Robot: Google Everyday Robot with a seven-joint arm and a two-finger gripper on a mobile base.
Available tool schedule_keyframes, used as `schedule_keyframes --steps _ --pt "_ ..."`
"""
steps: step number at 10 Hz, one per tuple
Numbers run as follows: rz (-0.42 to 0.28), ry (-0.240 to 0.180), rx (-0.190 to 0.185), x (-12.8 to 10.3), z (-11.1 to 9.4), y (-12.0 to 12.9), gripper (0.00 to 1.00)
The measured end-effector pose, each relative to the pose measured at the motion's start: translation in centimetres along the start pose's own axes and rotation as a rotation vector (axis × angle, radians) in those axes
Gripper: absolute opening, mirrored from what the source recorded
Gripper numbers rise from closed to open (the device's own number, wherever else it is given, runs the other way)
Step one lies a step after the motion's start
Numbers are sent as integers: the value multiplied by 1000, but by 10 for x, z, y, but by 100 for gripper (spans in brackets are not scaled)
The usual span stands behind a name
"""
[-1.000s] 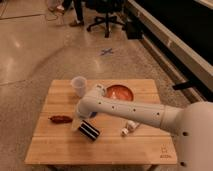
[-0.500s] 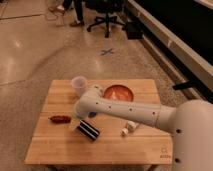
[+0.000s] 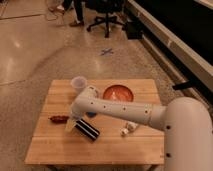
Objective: Place the pepper in the ceramic bowl
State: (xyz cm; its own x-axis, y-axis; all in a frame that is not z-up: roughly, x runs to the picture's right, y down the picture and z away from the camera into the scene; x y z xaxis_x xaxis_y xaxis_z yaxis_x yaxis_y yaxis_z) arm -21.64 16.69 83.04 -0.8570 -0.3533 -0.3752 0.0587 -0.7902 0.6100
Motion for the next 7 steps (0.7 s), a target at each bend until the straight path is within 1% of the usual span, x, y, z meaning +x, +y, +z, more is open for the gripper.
schedule_keyframes --steps 4,5,6,7 --pt "-10 -5 28 1 23 3 80" --pt "-13 -7 34 2 27 4 78" --pt "-19 -12 44 3 33 5 67" --pt "-21 -17 50 3 35 5 59"
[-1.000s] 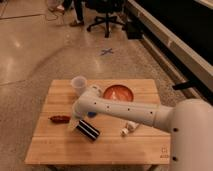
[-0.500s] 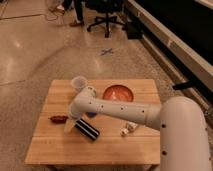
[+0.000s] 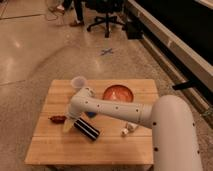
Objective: Place the pepper in the ceramic bowl
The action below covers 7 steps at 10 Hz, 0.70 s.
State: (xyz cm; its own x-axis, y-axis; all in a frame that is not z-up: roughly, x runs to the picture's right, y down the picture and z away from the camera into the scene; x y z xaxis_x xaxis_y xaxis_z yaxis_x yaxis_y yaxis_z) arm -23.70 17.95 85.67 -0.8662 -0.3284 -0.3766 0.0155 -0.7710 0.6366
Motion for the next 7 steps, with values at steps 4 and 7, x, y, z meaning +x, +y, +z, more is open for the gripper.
schedule_keyframes --steps 4,7 --pt "4 -29 22 3 -6 1 19" --pt "22 -33 12 5 -26 8 0"
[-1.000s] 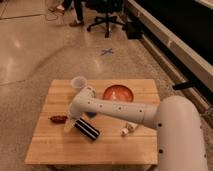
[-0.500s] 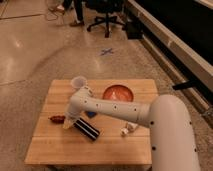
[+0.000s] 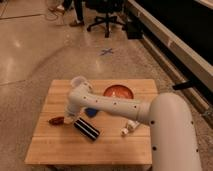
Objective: Place the pepper in the ceramic bowl
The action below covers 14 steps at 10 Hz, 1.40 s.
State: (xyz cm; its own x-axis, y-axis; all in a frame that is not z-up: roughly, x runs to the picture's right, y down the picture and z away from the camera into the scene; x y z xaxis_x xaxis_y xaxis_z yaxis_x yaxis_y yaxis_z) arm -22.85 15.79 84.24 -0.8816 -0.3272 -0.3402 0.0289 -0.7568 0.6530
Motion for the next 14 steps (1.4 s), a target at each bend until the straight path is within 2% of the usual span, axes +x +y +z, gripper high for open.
schedule_keyframes --steps 4,7,9,10,11,14 --pt "25 3 -48 -7 -38 25 0" --pt "42 -25 -115 -32 -75 58 0" --pt "51 -54 -150 -55 -98 73 0" --pt "76 -97 -183 -89 -125 84 0" --pt "100 -119 -203 -110 -141 89 0" --pt "168 -161 -251 -152 -174 103 0"
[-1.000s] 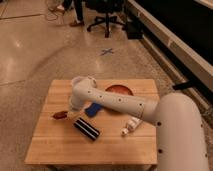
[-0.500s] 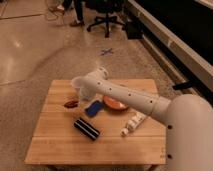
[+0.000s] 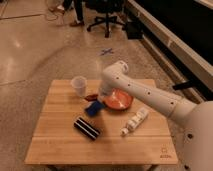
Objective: Place the pepper in the ceramic bowl
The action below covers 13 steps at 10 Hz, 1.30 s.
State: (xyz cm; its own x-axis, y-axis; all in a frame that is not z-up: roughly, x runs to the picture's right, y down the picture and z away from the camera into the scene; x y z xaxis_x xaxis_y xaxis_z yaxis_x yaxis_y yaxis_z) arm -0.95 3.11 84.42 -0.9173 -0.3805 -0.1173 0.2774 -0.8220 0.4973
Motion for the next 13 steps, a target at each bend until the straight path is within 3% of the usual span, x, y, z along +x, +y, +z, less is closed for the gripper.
schedule_keyframes --steps 3,10,11,13 --pt "69 -49 -31 -36 -11 27 5" --pt "149 -135 -43 -82 -18 52 74" --pt "133 -133 -42 -80 -19 51 80" --pt "130 -132 -41 -78 -18 51 80"
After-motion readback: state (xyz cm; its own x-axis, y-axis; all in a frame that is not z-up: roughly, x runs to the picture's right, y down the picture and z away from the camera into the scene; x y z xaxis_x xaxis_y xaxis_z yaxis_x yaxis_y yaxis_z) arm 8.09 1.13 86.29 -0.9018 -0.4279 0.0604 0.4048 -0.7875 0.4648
